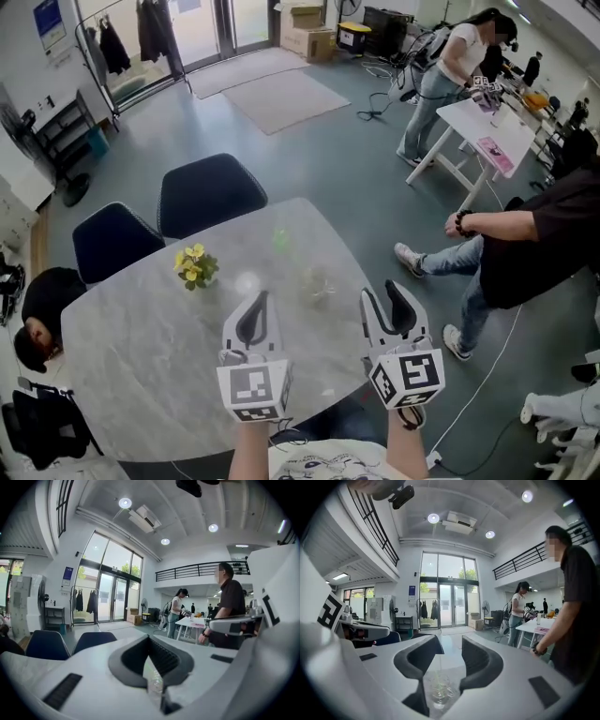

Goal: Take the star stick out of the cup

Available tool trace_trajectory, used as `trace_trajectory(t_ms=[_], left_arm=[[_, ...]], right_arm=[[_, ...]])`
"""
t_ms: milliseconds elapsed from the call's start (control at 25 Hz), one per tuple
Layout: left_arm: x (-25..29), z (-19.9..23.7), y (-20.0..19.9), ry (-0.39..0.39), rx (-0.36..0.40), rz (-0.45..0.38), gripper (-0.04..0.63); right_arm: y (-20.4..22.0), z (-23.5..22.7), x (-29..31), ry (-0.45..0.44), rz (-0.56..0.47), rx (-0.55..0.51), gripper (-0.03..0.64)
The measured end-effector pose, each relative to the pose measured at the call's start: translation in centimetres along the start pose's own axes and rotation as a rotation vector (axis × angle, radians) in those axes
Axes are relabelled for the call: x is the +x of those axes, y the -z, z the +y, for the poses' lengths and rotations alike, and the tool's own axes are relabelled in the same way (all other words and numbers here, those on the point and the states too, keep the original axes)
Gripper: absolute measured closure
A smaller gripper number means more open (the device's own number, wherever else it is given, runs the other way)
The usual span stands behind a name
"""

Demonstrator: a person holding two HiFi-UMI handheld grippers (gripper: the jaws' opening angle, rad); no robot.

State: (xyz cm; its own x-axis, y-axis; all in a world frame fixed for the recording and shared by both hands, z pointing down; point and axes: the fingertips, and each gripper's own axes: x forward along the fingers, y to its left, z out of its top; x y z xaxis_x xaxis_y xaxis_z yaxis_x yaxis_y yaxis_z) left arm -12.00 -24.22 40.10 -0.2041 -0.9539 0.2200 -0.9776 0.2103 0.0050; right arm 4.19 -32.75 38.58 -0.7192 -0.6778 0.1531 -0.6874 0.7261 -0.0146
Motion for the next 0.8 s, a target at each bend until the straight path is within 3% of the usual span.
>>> trace_trajectory(t_ms=[520,800], left_arm=[[1.0,3.3,2.7,-0.187,-0.065,0.068,0.595],[1.7,3.9,4.2,-0.264,-0.077,0.107,0.595]], right_arm=[[2.5,3.2,7.4,-0.248,0.09,-0.025,0.449],[4.6,3.6,9.9,-0.332,0.138,-0.028,0.449]])
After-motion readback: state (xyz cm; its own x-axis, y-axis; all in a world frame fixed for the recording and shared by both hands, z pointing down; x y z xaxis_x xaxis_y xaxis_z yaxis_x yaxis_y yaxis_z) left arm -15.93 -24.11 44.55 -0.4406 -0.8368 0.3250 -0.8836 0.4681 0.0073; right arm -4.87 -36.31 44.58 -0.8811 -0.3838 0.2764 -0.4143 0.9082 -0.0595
